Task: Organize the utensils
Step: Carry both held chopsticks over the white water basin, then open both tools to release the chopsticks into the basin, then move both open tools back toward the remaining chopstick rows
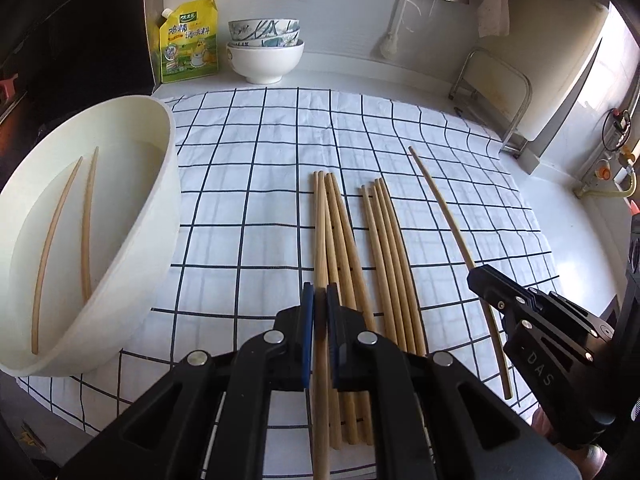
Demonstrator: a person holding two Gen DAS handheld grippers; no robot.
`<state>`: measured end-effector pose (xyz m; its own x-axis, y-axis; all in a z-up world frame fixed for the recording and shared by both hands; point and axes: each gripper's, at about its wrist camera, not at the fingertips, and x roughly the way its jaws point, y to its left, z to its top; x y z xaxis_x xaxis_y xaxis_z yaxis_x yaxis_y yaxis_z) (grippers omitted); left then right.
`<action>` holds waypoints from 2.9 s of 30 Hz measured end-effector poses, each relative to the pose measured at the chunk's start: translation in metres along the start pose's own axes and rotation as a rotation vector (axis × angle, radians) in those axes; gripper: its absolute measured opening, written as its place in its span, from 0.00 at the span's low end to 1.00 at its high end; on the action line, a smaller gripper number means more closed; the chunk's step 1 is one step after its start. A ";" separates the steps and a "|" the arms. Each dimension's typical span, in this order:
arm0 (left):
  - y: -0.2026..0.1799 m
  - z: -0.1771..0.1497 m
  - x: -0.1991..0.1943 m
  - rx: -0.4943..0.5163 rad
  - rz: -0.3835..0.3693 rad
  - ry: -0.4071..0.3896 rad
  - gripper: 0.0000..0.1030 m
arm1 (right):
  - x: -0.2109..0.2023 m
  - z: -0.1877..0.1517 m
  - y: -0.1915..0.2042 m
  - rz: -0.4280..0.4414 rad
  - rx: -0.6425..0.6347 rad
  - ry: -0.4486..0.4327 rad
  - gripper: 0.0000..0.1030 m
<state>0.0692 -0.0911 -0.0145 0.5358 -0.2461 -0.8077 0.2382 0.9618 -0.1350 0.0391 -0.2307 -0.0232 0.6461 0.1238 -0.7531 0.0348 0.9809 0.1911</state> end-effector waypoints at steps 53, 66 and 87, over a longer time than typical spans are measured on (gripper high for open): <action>0.267 0.016 -0.042 -0.323 0.171 -0.131 0.47 | 0.108 0.068 0.273 0.238 -0.288 0.179 0.15; 0.257 0.005 -0.065 -0.330 0.183 -0.169 0.48 | 0.081 0.062 0.259 0.232 -0.271 0.135 0.15; 0.201 -0.011 -0.092 -0.260 0.188 -0.208 0.69 | 0.016 0.040 0.205 0.172 -0.235 0.015 0.32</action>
<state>0.0588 0.1263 0.0264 0.7101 -0.0560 -0.7019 -0.0792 0.9842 -0.1586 0.0867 -0.0332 0.0292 0.6158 0.2917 -0.7319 -0.2532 0.9529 0.1668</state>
